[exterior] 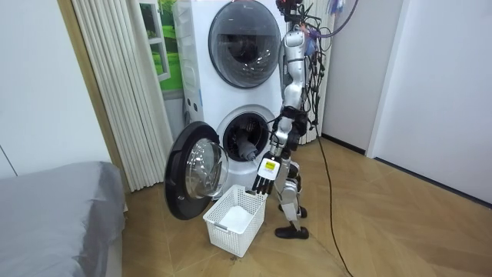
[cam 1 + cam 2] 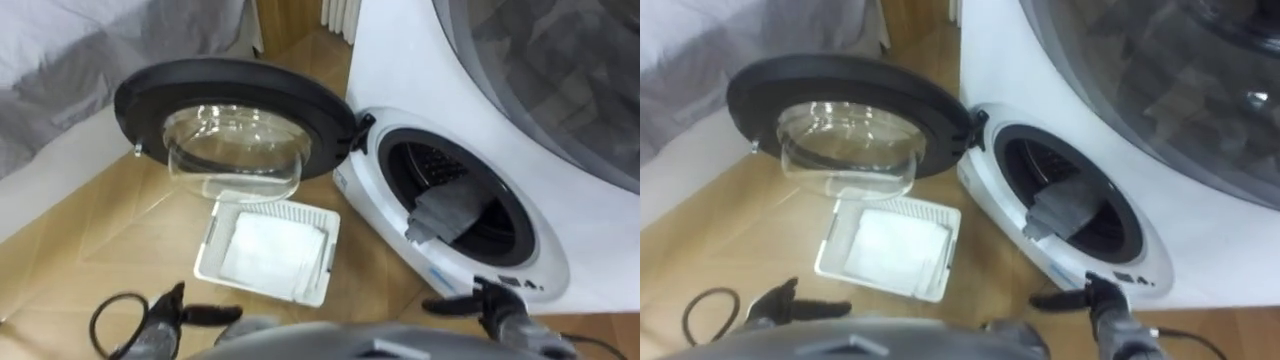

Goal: Put towel into washing machine

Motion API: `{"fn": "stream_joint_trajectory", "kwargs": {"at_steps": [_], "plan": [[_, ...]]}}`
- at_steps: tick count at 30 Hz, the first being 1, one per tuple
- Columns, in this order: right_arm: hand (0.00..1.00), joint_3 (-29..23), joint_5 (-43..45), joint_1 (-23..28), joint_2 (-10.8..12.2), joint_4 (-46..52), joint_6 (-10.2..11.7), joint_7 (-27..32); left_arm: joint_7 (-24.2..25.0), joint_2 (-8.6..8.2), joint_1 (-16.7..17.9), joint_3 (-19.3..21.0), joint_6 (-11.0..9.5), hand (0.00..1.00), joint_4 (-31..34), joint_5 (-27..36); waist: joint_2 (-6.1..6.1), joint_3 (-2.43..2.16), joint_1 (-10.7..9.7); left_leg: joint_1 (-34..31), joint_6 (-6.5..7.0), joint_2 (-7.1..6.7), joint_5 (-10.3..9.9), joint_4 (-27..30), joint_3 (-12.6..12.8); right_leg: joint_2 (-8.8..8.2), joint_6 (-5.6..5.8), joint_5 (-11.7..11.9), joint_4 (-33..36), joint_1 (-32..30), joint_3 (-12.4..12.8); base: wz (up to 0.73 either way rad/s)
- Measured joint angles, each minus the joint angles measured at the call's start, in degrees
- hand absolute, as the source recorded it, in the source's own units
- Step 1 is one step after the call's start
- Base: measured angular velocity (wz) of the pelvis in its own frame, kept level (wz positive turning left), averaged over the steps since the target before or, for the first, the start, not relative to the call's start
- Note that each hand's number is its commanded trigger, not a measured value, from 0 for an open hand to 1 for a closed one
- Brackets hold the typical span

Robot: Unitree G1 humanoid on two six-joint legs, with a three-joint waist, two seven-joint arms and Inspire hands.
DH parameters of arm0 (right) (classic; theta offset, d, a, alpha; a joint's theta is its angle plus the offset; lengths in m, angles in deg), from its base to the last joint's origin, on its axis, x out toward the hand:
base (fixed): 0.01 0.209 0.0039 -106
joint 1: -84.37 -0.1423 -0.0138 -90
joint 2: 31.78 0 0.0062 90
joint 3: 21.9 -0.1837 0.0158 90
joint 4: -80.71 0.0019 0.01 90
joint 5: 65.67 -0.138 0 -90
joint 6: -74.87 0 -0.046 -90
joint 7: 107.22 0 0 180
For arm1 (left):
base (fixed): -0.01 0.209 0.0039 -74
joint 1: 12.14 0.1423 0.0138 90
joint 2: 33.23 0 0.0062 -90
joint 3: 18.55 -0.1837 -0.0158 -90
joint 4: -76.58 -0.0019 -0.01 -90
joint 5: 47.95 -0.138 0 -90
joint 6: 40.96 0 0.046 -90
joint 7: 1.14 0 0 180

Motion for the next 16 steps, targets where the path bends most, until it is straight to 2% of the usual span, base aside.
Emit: {"fn": "stream_joint_trajectory", "kwargs": {"at_steps": [4, 10, 16], "plan": [[0.0, -1.23, 2.2, 1.03, 0.26, -0.26, 0.03, -0.93, -0.02, -0.94, 0.55, 3.2, -0.03, 0.0, 0.53, -1.11, 0.06, 0.15, -0.02, 1.06, -0.16, -0.11, 0.14, -0.51, -0.05, 0.18, 0.07, 0.12, -0.8, 1.26, 0.16, -0.01], [0.0, -2.11, 1.77, 1.09, 0.85, -2.22, -0.08, -2.14, -0.79, -1.03, 1.39, 3.19, 0.0, 0.0, 0.6, -1.36, -0.12, 0.21, -0.25, 4.54, -0.24, -0.38, 0.18, -2.28, -0.11, 0.42, 0.2, 0.17, -2.72, 4.78, 0.66, -0.01], [0.0, -3.4, 1.89, 1.04, 1.06, -2.38, -0.85, -3.94, -0.66, -1.02, 0.87, 3.52, 0.7, 0.0, 0.83, -6.17, -0.11, 0.31, -0.23, 5.38, -0.24, -0.44, 0.18, -2.37, -0.17, 0.35, 0.22, 0.18, -2.84, 5.5, 0.54, 0.0]]}}
